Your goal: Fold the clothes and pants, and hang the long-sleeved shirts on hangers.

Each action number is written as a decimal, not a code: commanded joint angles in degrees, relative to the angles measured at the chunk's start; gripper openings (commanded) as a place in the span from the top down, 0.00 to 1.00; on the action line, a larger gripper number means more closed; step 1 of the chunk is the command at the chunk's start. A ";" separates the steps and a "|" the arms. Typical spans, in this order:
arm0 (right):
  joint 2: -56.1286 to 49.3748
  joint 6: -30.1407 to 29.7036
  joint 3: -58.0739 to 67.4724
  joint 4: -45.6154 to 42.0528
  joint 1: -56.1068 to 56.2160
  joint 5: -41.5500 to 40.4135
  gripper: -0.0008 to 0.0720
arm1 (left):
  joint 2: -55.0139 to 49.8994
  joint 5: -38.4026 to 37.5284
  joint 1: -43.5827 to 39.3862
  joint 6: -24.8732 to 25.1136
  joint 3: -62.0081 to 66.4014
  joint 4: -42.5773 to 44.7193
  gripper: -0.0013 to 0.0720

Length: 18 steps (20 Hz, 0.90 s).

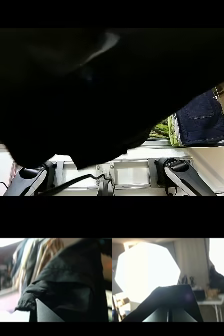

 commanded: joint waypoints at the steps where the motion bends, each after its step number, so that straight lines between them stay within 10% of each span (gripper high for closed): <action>1: -9.27 -0.04 0.79 -0.24 -0.02 0.68 0.96 | -4.98 -9.44 -0.02 -1.31 -2.14 5.07 0.98; 7: -35.67 -3.15 2.12 0.79 -0.02 -3.08 0.95 | -24.39 -4.72 0.13 -8.33 -16.57 32.46 0.98; 8: -40.39 -3.26 3.74 2.23 0.04 -2.62 0.86 | -29.09 -1.64 0.48 -11.02 -17.40 37.55 0.98; 10: -45.97 -4.09 5.53 7.80 0.02 0.76 0.36 | -39.28 5.27 2.47 -15.26 -17.40 40.61 0.98; 11: -47.04 -4.22 5.53 8.46 0.02 3.21 0.33 | -43.54 8.22 3.76 -17.75 -17.22 40.33 0.85; 13: -47.06 -4.39 5.55 7.54 -0.02 9.64 0.34 | -50.07 9.03 6.49 -24.65 -15.34 38.36 0.19; 18: -45.53 -4.48 4.50 2.45 -0.02 29.79 0.45 | -48.46 5.33 14.05 -23.87 -13.77 29.64 0.18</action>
